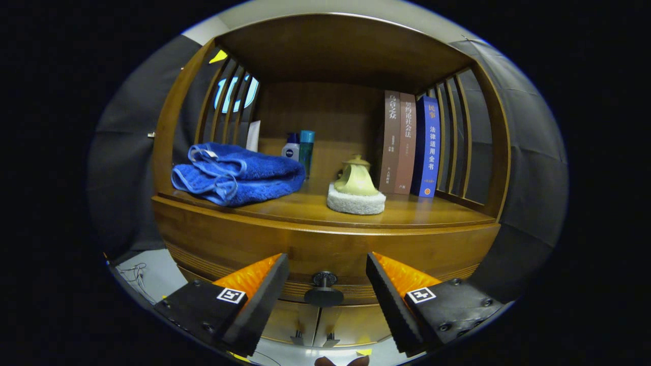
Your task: Pull open the drawer, take out the items inside it, and place them on the countertop above the cabinet.
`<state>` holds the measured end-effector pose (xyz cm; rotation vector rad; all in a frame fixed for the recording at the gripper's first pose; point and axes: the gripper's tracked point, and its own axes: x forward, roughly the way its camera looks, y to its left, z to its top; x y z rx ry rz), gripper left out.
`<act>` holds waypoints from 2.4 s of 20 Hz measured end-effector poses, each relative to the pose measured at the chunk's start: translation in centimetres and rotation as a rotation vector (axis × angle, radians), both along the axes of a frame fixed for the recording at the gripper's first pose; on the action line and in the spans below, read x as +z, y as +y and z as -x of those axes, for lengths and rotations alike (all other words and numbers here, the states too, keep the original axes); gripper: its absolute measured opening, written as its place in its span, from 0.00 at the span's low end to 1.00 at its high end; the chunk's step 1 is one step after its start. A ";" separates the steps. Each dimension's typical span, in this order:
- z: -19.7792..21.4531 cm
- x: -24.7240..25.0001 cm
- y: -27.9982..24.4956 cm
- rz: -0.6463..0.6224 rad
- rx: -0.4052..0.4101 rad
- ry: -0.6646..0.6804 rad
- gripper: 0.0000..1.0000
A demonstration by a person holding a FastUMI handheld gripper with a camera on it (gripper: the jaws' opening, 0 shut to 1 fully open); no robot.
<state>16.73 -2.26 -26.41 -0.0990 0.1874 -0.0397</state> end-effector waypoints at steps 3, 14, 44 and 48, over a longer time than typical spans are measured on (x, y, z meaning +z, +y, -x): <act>1.5 3.8 0.4 -0.002 0.002 -0.044 0.99; 9.1 19.1 2.0 -0.014 0.023 -0.122 0.99; 15.3 25.5 1.2 -0.096 0.027 -0.157 0.99; 15.4 25.9 1.1 -0.098 0.017 -0.177 0.99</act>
